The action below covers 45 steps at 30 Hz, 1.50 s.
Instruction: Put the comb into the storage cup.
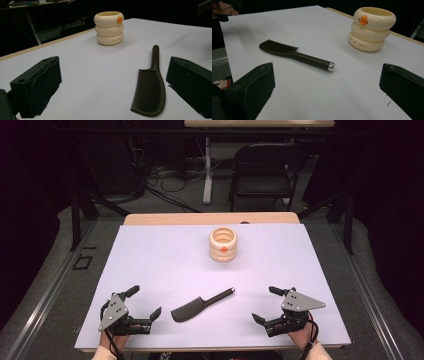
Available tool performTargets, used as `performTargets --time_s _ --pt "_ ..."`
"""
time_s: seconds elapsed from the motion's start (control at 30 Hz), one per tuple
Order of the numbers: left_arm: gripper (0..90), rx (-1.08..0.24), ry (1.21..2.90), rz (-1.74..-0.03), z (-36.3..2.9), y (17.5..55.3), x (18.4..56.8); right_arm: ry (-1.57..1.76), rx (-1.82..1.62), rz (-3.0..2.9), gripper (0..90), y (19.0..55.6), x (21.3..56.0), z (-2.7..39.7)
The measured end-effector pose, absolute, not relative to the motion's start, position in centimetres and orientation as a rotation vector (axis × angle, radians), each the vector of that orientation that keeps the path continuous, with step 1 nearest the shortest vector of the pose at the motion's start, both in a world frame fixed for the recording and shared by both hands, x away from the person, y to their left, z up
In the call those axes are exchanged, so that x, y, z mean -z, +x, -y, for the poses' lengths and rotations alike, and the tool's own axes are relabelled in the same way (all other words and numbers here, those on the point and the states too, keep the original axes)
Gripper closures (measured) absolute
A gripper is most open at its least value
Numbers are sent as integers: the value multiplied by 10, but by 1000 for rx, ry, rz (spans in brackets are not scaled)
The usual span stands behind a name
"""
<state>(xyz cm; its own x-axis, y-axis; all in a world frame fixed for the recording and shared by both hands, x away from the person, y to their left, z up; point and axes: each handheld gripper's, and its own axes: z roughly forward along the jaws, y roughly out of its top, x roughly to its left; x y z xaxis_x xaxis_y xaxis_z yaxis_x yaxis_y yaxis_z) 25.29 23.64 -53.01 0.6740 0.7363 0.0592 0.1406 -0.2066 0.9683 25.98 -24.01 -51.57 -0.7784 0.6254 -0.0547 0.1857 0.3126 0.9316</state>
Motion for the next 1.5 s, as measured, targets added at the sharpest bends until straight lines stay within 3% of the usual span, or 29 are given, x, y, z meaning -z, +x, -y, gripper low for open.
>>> performTargets --time_s 1.5 --pt "0 -635 1727 -714 -234 257 530 780 -1416 -2313 0 321 519 191"
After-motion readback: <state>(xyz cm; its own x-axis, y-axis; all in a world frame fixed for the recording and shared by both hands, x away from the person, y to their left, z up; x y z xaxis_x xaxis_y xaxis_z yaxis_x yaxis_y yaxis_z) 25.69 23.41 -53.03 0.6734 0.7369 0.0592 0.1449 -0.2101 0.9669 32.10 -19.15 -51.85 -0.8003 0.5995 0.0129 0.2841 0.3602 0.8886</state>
